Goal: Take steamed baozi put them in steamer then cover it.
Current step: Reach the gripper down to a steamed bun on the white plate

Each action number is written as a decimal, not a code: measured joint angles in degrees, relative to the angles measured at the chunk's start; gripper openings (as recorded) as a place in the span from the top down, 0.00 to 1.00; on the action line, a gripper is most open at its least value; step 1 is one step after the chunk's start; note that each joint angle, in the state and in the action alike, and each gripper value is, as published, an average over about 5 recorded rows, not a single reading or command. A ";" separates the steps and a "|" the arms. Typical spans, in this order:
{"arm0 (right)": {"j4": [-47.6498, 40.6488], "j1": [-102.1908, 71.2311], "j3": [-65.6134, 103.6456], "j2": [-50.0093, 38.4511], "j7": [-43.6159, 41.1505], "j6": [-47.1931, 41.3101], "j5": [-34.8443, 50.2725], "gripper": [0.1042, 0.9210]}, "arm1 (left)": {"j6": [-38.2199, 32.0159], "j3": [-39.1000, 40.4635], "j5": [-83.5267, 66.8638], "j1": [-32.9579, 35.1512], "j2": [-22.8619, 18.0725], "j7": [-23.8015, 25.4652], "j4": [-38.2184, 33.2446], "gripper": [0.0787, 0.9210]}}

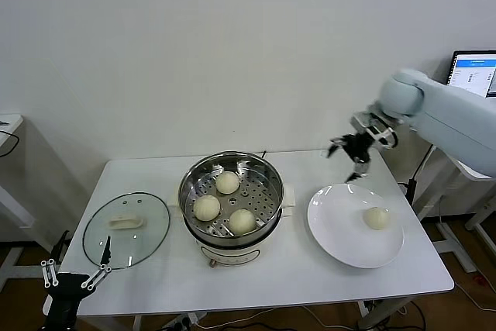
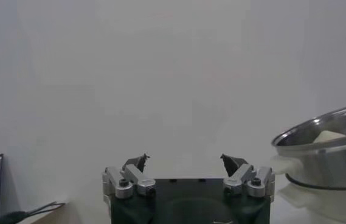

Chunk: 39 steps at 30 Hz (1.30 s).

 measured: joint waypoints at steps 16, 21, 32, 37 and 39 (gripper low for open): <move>-8.48 -10.93 -0.02 -2.38 4.75 -4.11 -4.46 0.12 | -0.30 -0.01 0.15 0.54 0.33 0.07 0.46 0.12; -10.11 -13.57 0.84 -1.72 6.90 -4.86 -4.93 0.12 | -0.48 0.04 0.22 0.78 0.32 0.10 0.65 0.12; -12.90 -16.99 2.22 -0.42 9.09 -5.49 -6.54 0.12 | -0.91 -0.12 0.26 0.87 0.08 0.13 0.98 0.12; -13.94 -18.04 2.79 -0.03 9.47 -5.55 -7.22 0.12 | -1.02 -0.22 0.26 0.71 -0.01 0.13 1.32 0.12; -14.30 -18.43 3.07 0.17 9.62 -5.54 -7.39 0.13 | -1.07 -0.30 0.26 0.63 -0.01 0.13 1.50 0.12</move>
